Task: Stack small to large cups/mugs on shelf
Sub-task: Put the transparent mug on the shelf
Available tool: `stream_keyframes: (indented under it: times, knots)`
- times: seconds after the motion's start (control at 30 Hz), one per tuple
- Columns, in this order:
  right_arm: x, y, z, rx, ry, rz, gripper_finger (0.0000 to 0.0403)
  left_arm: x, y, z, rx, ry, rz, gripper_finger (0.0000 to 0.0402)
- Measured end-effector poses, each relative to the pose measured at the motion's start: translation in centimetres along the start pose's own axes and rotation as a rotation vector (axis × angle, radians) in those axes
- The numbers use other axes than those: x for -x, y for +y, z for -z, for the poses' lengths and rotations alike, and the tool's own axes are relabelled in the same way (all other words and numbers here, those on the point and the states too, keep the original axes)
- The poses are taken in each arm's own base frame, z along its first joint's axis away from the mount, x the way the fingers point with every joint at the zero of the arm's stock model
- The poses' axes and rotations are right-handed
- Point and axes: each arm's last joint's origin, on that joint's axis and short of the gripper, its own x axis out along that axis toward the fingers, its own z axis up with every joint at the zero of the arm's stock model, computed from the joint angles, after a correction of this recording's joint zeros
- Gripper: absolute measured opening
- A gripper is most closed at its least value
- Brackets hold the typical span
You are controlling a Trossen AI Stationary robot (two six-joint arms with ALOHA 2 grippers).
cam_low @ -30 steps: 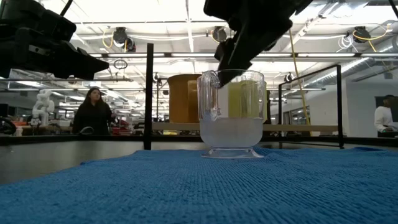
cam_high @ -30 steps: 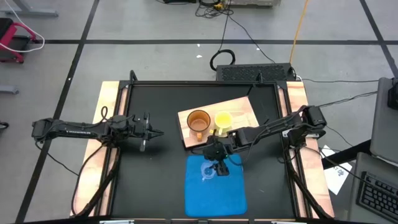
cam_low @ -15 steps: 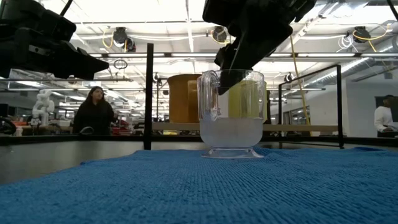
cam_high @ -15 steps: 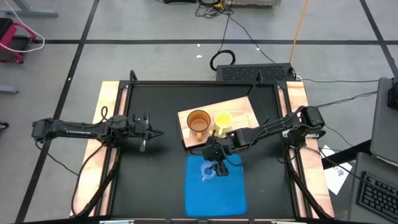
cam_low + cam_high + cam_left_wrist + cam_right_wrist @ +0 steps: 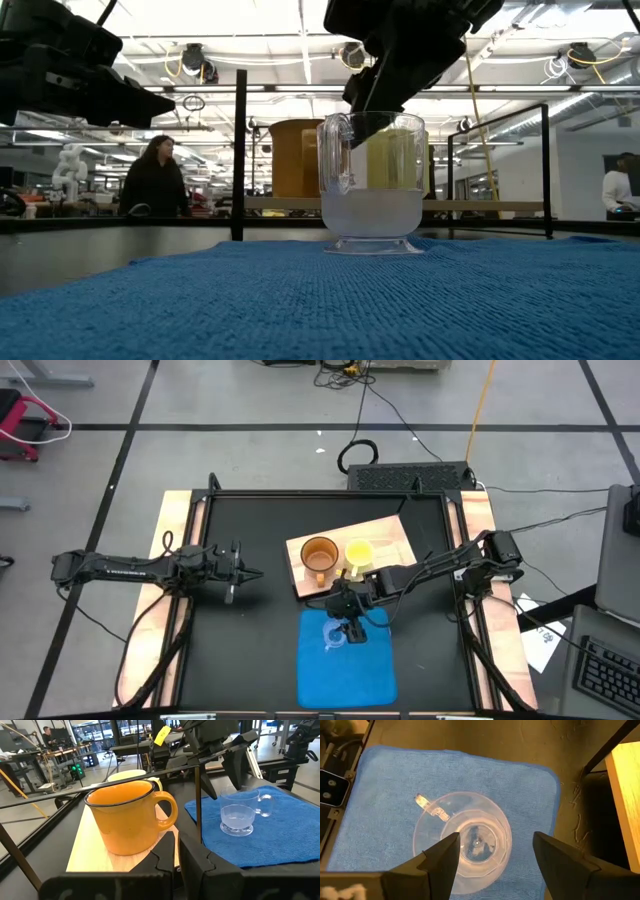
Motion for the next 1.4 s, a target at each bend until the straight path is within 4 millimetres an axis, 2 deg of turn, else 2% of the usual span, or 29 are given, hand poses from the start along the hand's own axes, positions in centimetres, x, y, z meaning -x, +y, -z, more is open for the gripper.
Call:
stream_keyframes:
  times: [0.27,0.6,0.93,1.2,1.4]
  knots:
    - [-1.7,0.0,0.5,0.023,0.037,-0.001,0.0242,0.0,0.0,0.0,-0.003,0.001,0.003,0.0026]
    - [-1.7,-0.1,0.5,0.028,0.036,0.000,0.0233,0.0,0.0,0.1,-0.016,0.014,0.006,0.0026]
    - [-1.6,0.0,0.4,0.042,0.026,-0.002,0.0136,0.0,0.0,0.1,-0.019,0.014,0.006,0.0026]
    - [-1.3,0.0,0.2,0.031,0.012,-0.003,0.0016,0.0,0.0,0.1,-0.018,0.014,0.006,0.0026]
    - [-0.1,0.3,-0.1,-0.005,-0.016,-0.007,0.0005,0.0,0.0,0.1,-0.017,0.015,0.005,0.0026]
